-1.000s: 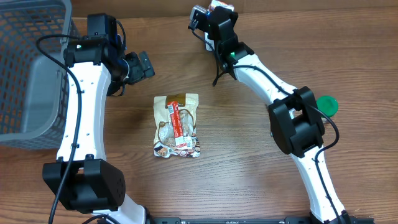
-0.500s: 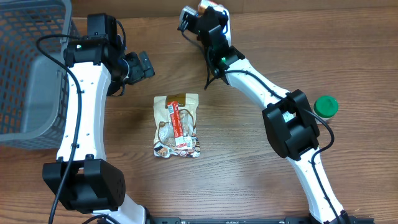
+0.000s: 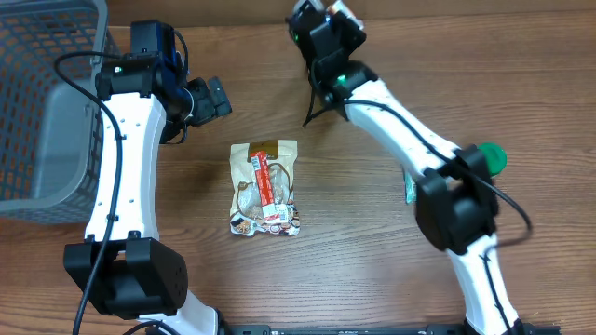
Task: Scan the item barcode
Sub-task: 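Hold the orange pack in front of the scanner, then carry the orange pack right and lower it beside the teal pack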
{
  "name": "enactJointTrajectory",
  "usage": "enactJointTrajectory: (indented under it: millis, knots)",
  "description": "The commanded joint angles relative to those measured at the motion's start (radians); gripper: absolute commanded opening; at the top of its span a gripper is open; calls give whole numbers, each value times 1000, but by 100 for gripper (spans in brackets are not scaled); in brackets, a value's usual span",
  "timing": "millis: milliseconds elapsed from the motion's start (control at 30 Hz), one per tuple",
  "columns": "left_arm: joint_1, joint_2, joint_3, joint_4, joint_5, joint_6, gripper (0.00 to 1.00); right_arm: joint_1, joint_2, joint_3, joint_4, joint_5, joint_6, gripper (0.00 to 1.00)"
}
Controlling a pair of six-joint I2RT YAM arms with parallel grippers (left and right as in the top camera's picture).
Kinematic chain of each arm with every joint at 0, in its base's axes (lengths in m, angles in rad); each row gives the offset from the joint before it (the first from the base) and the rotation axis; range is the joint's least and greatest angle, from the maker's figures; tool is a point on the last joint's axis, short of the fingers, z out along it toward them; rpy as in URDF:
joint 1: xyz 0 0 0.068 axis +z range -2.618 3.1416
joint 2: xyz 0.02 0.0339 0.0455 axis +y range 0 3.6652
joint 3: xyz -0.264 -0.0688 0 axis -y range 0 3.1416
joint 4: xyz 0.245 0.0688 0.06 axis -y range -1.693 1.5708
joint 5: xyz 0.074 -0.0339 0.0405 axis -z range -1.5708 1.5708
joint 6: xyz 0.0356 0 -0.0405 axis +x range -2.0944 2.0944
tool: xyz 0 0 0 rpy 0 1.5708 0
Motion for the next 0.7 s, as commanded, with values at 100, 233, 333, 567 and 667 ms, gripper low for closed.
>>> enactJointTrajectory:
  millis: [100, 233, 333, 567, 667]
  knots:
    - [-6, -21, 13, 0, -2, 12, 100, -35, -267, 14, -315, -32, 442, 4]
    - [-6, -21, 13, 0, -3, 12, 99, -92, -345, 14, -597, -189, 676, 4]
    - [-6, -21, 13, 0, -2, 12, 100, -158, -364, 14, -819, -385, 767, 4]
    - [-6, -21, 13, 0, -3, 12, 100, -293, -328, -56, -1139, -657, 766, 4]
    - [-6, -21, 13, 0, -2, 12, 100, -328, -328, -154, -1134, -657, 762, 4]
